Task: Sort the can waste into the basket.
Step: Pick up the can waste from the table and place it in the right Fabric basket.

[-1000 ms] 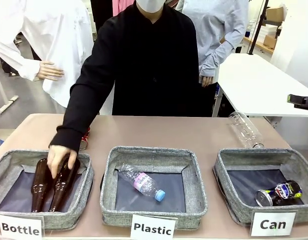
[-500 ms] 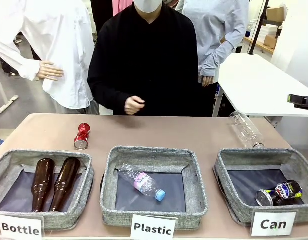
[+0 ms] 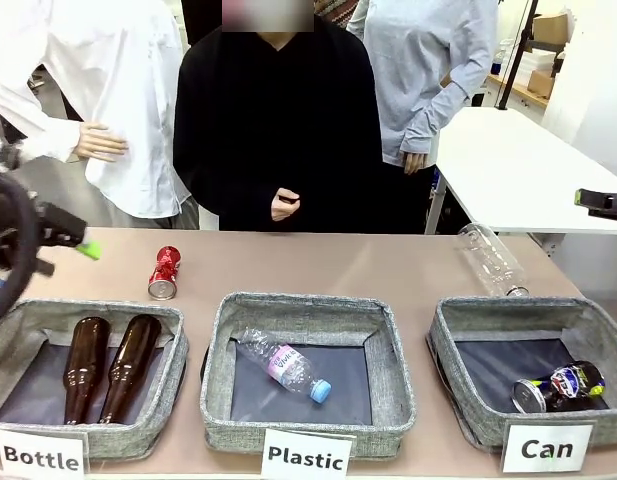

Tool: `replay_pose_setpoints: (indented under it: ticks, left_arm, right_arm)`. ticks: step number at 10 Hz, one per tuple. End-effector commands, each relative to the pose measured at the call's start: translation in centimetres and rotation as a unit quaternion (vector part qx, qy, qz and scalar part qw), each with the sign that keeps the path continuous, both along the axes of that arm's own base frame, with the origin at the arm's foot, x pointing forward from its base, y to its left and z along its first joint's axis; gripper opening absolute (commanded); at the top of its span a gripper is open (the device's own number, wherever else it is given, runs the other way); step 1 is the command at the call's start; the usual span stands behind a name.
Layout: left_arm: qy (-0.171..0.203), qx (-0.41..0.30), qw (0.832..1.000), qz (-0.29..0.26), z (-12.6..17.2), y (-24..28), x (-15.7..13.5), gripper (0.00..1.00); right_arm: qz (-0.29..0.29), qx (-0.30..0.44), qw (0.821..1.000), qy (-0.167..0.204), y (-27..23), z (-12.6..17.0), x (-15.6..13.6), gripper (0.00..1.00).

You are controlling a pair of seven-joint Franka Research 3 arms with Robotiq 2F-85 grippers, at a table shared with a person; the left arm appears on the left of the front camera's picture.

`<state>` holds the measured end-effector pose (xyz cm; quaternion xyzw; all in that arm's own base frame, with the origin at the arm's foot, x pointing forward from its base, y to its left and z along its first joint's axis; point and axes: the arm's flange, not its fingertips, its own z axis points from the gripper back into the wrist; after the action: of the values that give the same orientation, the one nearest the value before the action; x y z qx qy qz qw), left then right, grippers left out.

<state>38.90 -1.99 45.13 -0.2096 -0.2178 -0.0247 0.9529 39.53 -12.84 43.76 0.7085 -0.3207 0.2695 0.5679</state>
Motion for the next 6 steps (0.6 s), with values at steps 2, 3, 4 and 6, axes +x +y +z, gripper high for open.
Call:
replay_pose_setpoints:
  ticks: [2, 3, 4, 6]
  left_arm:
    - [-0.063, -0.008, 0.998, 0.015, -0.6, -0.1, 3.0, 1.00]
    - [-0.028, 0.027, 0.999, 0.004, -0.7, -1.0, 1.7, 1.00]
    - [-0.028, 0.027, 0.999, 0.004, -0.7, -1.0, 1.7, 1.00]
    - [-0.044, 0.027, 0.999, 0.005, -1.0, -1.3, 2.8, 1.00]
  right_arm:
    - [0.000, -0.008, 1.000, -0.009, -0.1, 0.1, -0.1, 1.00]
    - [0.000, -0.008, 1.000, -0.009, -0.1, 0.1, -0.1, 1.00]
    - [0.000, -0.008, 1.000, -0.009, -0.1, 0.1, -0.1, 1.00]
    - [0.000, -0.008, 1.000, -0.009, -0.1, 0.1, -0.1, 1.00]
